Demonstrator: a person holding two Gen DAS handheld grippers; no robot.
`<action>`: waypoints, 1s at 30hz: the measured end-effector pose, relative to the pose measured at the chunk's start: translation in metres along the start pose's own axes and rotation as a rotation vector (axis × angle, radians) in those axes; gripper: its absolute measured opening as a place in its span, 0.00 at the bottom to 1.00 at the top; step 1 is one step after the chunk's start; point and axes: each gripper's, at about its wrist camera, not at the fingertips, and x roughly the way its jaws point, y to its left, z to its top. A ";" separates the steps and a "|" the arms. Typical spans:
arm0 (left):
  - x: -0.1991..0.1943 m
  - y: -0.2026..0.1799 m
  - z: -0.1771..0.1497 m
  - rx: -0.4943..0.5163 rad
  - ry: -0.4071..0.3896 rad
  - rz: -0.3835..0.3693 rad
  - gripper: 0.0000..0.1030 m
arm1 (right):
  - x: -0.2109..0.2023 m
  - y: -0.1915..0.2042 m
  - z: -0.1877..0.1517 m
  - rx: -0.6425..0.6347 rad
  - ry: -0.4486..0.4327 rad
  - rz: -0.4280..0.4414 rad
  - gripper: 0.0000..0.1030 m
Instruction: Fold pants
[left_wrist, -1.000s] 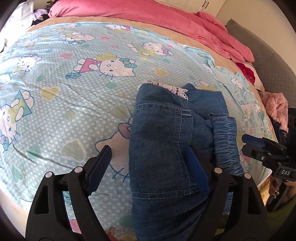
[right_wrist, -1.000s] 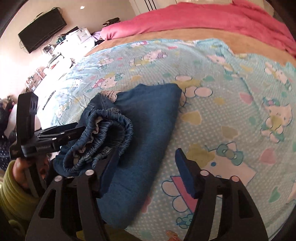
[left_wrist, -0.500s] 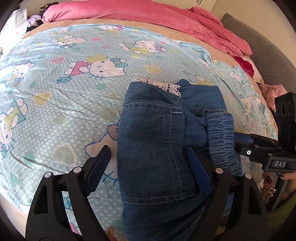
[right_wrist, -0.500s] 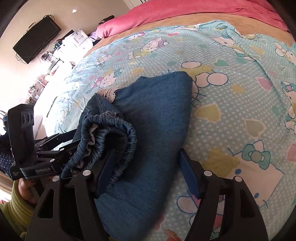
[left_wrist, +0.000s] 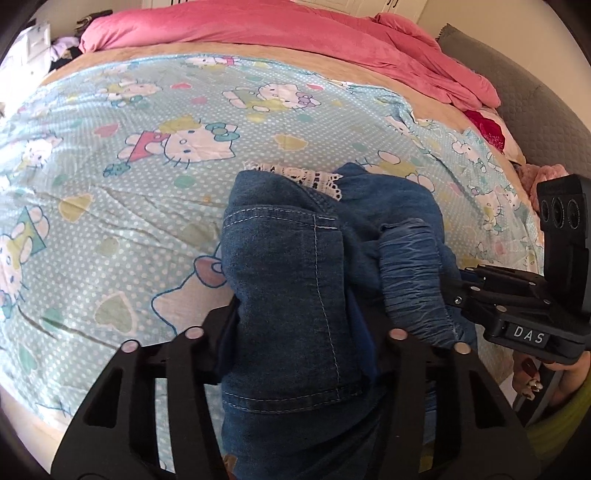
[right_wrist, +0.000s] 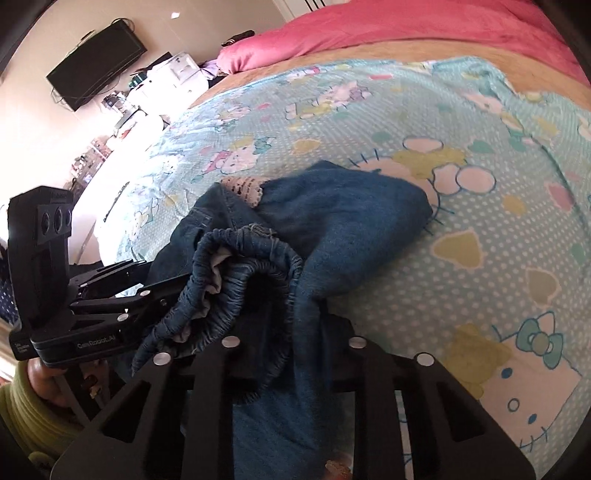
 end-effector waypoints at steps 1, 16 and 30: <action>-0.002 -0.001 0.001 0.000 -0.006 0.003 0.29 | -0.002 0.003 0.001 -0.011 -0.011 -0.003 0.15; -0.024 0.006 0.039 -0.015 -0.101 0.024 0.25 | -0.014 0.028 0.055 -0.142 -0.125 -0.026 0.14; -0.014 0.016 0.083 -0.011 -0.153 0.060 0.25 | 0.008 0.017 0.102 -0.166 -0.158 -0.083 0.14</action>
